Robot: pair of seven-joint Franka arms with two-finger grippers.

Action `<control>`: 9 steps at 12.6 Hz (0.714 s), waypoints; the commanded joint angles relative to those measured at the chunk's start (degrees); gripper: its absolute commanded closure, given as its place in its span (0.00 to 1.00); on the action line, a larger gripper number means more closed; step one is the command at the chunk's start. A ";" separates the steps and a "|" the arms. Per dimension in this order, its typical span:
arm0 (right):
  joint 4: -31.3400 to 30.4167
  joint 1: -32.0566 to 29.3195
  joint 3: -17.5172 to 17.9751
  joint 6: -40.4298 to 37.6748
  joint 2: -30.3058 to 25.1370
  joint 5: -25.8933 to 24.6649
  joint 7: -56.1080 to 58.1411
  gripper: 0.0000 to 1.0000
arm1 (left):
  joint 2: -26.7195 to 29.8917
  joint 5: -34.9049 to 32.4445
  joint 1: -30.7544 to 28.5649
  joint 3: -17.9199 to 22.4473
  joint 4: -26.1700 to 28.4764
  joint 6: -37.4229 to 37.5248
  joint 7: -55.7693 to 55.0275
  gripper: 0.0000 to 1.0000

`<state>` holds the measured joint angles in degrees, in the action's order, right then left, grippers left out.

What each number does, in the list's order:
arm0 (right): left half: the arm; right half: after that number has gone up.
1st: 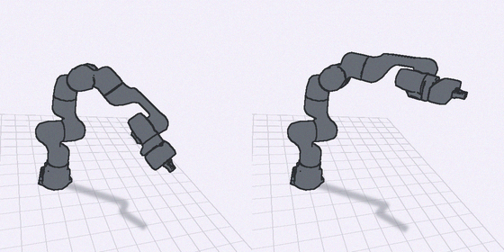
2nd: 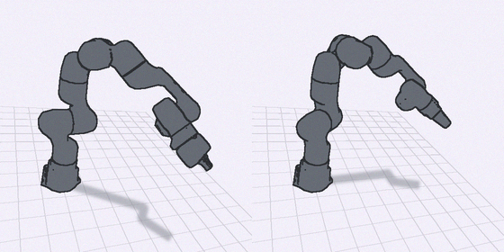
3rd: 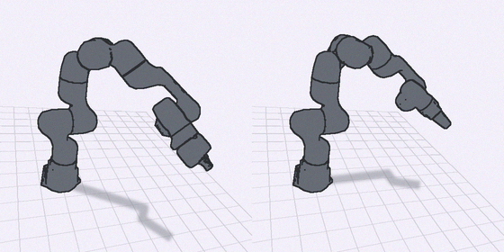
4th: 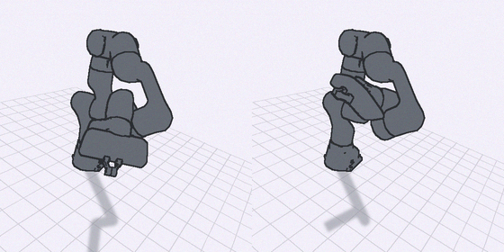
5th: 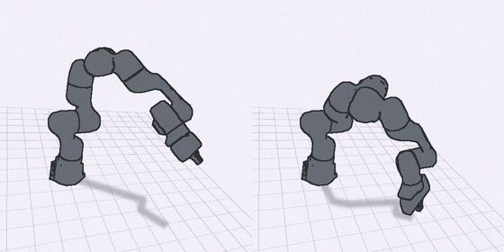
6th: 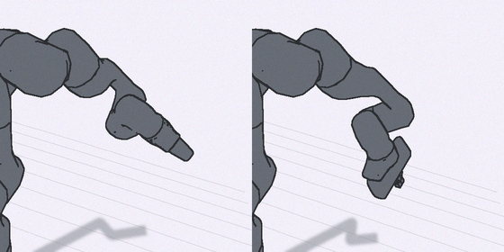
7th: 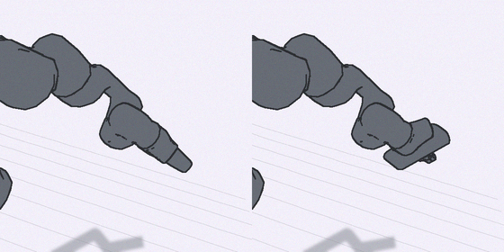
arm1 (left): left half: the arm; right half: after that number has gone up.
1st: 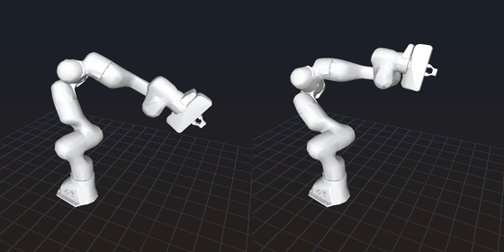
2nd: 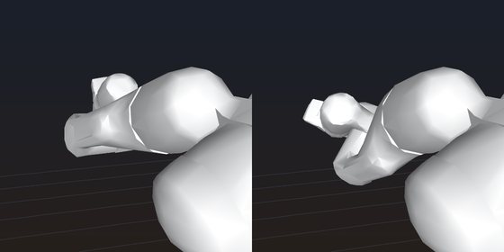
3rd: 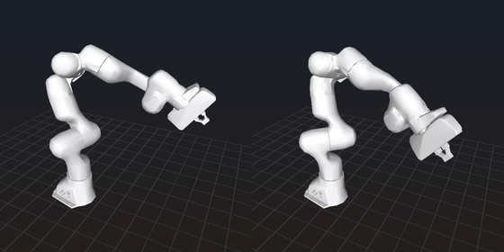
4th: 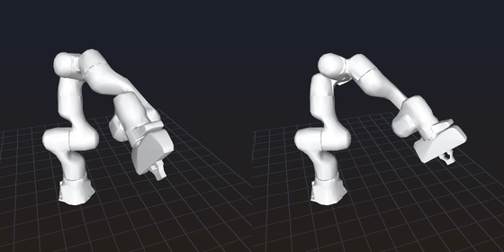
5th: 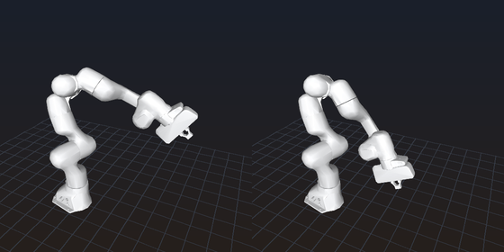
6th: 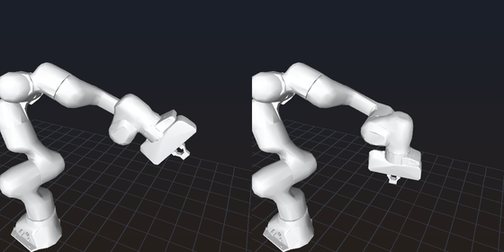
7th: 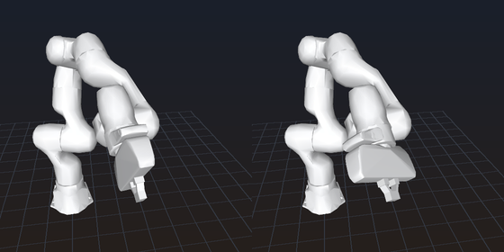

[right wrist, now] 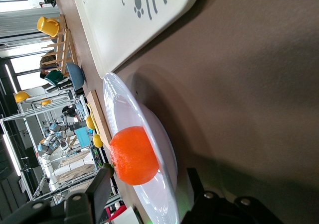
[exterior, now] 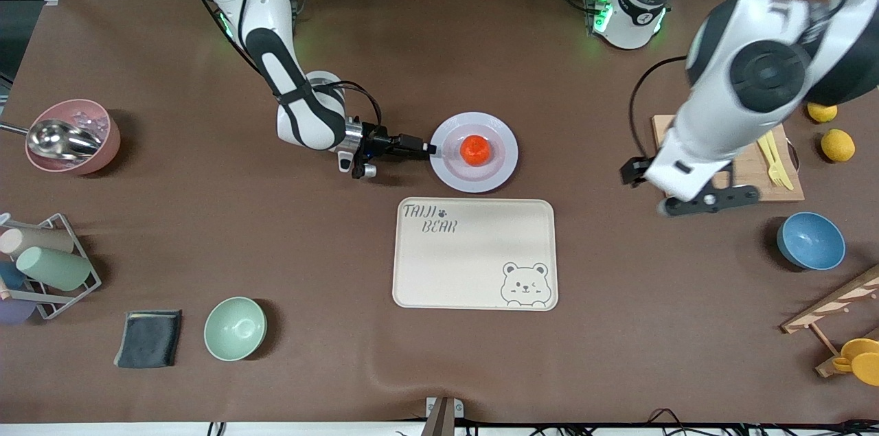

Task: Place orange and plate with both arms
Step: 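Grip the plate rim with the right gripper while the left gripper withdraws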

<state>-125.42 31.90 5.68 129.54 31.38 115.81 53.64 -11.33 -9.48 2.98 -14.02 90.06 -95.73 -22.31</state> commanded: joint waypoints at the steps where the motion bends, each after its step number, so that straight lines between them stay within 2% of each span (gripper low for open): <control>1: 0.88 1.76 -0.41 0.37 0.44 3.36 1.55 0.34 | 6.66 4.55 3.53 8.73 1.35 3.16 10.84 0.00; 4: 1.41 2.47 -0.41 0.45 1.05 3.63 1.64 0.39 | 12.54 8.15 2.30 11.90 1.17 5.20 17.11 0.00; 5: 1.41 2.56 -0.41 0.45 1.32 3.63 1.73 0.39 | 13.78 8.33 0.38 11.38 1.17 5.46 19.90 0.00; 7: 1.76 3.17 -0.50 0.54 1.67 3.89 1.99 0.43 | 15.28 8.86 -0.52 9.98 1.08 10.71 26.51 0.00; 9: 1.76 3.26 -0.41 0.72 1.76 4.16 2.08 0.56 | 15.47 9.04 -3.92 5.95 1.00 11.26 26.09 0.00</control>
<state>-124.76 33.80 5.68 129.63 32.23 117.72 54.34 3.45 -1.83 2.13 -4.44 90.20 -85.13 2.77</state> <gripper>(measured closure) 0.423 0.000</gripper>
